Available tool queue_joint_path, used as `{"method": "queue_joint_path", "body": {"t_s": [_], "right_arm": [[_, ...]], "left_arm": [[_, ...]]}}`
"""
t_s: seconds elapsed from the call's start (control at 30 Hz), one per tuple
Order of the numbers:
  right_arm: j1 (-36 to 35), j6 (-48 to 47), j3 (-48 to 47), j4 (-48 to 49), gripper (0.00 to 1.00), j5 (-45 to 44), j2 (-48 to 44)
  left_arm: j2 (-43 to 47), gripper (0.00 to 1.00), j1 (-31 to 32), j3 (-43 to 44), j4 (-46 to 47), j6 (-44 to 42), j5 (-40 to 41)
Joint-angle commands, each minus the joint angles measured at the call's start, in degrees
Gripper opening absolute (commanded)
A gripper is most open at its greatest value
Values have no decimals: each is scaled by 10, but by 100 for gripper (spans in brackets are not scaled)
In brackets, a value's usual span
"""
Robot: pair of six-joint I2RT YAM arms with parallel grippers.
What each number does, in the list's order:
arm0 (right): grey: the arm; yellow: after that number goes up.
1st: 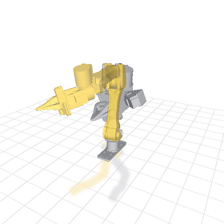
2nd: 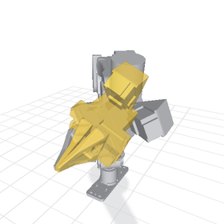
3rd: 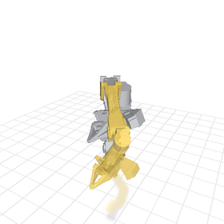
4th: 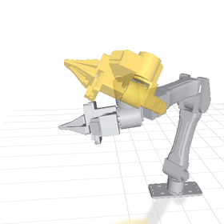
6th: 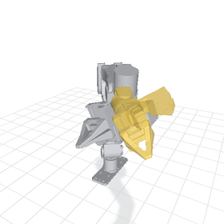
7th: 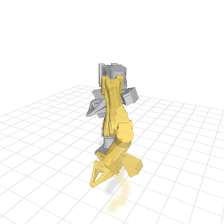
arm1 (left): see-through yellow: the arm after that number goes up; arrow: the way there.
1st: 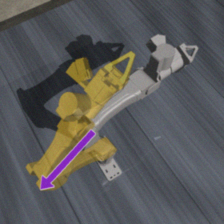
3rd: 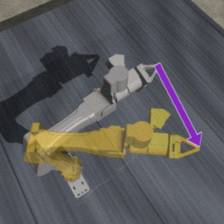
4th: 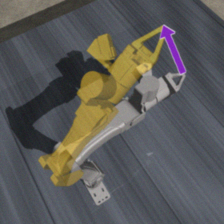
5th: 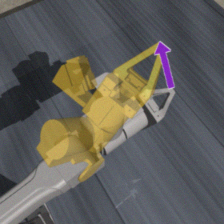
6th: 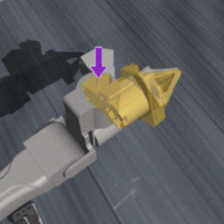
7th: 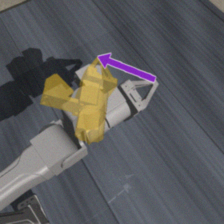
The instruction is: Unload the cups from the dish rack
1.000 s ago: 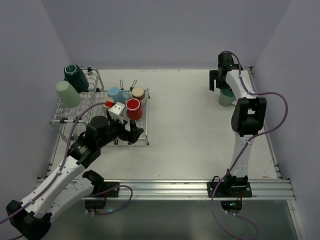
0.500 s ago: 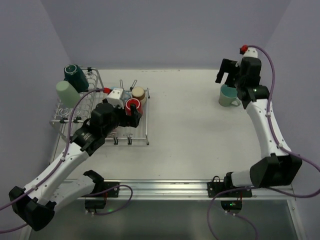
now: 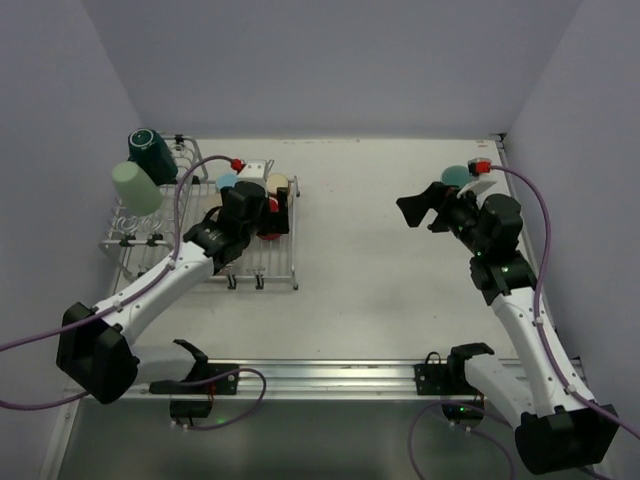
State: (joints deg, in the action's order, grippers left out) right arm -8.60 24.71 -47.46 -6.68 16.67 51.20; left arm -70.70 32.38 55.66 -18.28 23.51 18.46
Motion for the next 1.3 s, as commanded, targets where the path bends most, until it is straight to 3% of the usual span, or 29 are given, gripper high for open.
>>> {"method": "queue_joint_path", "body": {"t_s": [0.0, 0.4, 1.17, 1.27], "right_arm": [[-1, 15, 6, 58, 99, 43, -29], [-7, 24, 6, 76, 99, 94, -24], [-43, 18, 1, 79, 99, 101, -14], [-43, 17, 1, 77, 99, 98, -15]], "left_arm": [[-36, 100, 1, 41, 40, 6, 54], [-116, 100, -10, 64, 53, -24, 107], [-209, 100, -48, 79, 93, -27, 22], [-211, 95, -48, 75, 99, -26, 24]]}}
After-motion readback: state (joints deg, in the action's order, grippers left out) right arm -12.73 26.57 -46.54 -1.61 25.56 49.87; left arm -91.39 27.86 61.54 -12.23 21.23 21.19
